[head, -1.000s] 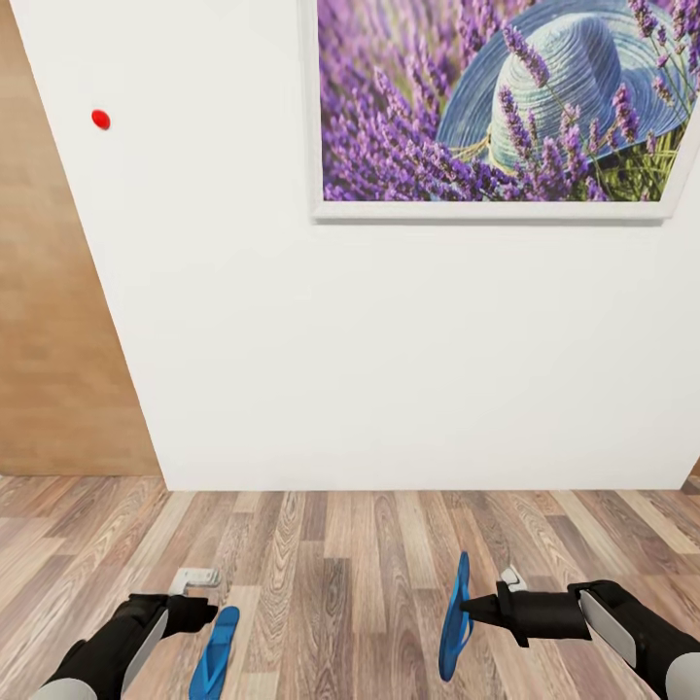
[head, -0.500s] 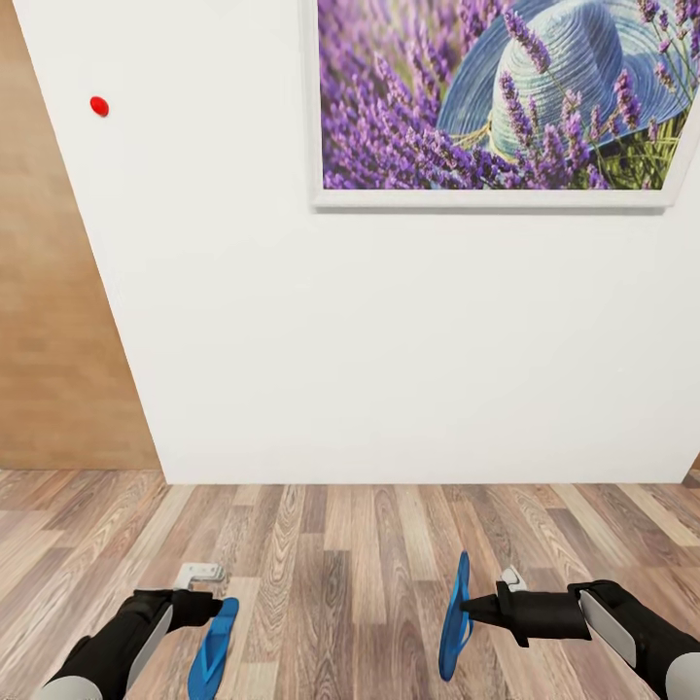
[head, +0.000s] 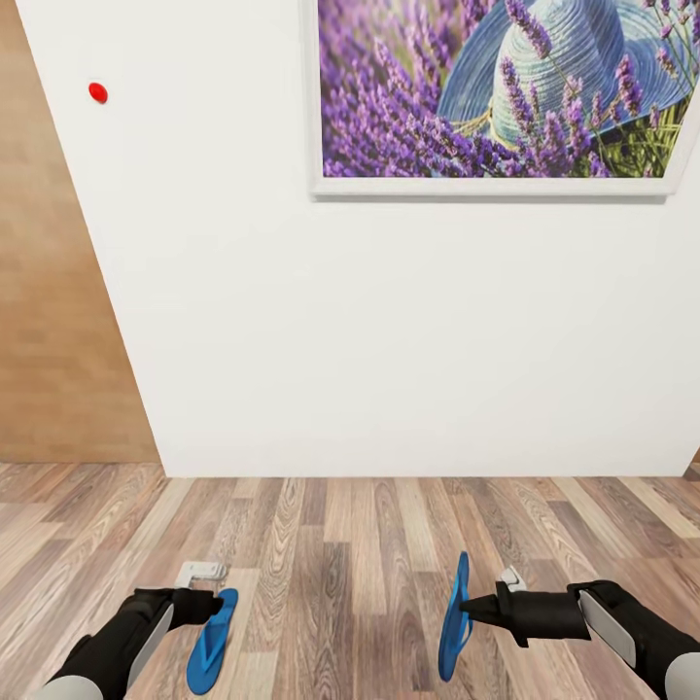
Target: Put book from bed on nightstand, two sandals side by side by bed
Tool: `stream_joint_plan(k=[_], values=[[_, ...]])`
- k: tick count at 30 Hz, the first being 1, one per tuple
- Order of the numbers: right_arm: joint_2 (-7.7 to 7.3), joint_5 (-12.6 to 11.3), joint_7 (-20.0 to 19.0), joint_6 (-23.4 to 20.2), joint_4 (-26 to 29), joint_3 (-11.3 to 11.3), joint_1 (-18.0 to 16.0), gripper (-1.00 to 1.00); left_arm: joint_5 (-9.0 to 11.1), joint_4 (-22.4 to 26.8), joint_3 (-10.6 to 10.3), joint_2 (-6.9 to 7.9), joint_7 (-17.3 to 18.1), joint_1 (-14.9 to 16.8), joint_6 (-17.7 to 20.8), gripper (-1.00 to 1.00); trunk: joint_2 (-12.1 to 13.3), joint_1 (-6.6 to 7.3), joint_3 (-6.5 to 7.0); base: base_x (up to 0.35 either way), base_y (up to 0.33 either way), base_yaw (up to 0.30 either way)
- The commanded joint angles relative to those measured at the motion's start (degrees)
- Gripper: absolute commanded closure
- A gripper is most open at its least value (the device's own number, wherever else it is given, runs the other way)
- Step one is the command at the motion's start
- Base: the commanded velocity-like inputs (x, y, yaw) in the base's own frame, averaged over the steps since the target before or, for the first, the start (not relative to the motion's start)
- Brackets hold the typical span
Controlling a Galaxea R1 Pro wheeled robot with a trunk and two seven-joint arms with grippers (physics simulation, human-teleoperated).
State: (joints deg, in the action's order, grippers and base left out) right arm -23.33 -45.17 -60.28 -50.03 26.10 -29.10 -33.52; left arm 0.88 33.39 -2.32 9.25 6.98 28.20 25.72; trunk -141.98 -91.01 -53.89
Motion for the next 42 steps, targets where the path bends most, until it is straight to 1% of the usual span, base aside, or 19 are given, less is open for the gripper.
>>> stream_joint_plan(k=[1,3,27,28,30,31,32,34,38,42], values=[[-0.05,-0.4,-0.2,-0.3,0.0,-0.3,-0.1,1.00,0.1,0.1,-0.2,0.06,0.1,0.0,0.3,-1.00,-0.4,-0.21,-0.24,0.000,0.000,0.000],[-0.05,-0.4,-0.2,-0.3,0.0,-0.3,-0.1,1.00,0.1,0.1,-0.2,0.06,0.1,0.0,0.3,-1.00,-1.2,-0.65,-0.60,0.000,0.000,0.000],[-0.32,-0.8,-0.8,-0.3,0.3,-0.2,-0.1,1.00,0.1,0.2,-0.2,-0.01,0.0,0.0,0.2,-1.00,-1.6,-1.28,-5.92,0.000,0.000,0.000],[-0.35,-0.8,-1.3,-0.3,0.4,-0.2,-0.1,1.00,0.0,0.2,-0.2,-0.01,0.0,0.0,0.2,-1.00,-1.6,-1.30,-6.14,0.000,0.000,0.000],[-0.86,-0.9,-5.0,-0.1,0.5,-0.2,-0.1,1.00,0.1,0.2,-0.2,0.03,0.0,0.0,0.2,-1.00,-1.6,-1.35,-6.58,0.000,0.000,0.000],[-1.01,-0.9,-5.9,0.0,0.5,-0.2,-0.1,1.00,0.1,0.2,-0.2,0.03,0.0,0.0,0.2,-1.00,-1.6,-1.38,-6.81,0.000,0.000,0.000],[-1.39,-0.8,-8.6,0.1,0.5,-0.2,-0.1,1.00,0.1,0.2,-0.2,0.05,0.0,0.0,0.2,-1.00,-1.6,-1.41,-7.03,0.000,0.000,0.000],[-1.64,-0.6,-10.5,0.2,0.4,-0.2,-0.1,1.00,0.1,0.2,-0.2,0.06,0.0,0.0,0.2,-1.00,-1.7,-1.46,-7.47,0.000,0.000,0.000],[-1.78,-0.5,-11.7,0.3,0.2,-0.3,-0.1,1.00,0.1,0.2,-0.2,0.06,0.0,0.0,0.2,-1.00,-1.7,-1.56,-8.36,0.000,0.000,0.000],[-1.80,-0.5,-11.9,0.3,0.2,-0.3,-0.1,1.00,0.1,0.2,-0.2,0.06,0.0,0.0,0.2,-1.00,-1.8,-1.66,-9.24,0.000,0.000,0.000]])
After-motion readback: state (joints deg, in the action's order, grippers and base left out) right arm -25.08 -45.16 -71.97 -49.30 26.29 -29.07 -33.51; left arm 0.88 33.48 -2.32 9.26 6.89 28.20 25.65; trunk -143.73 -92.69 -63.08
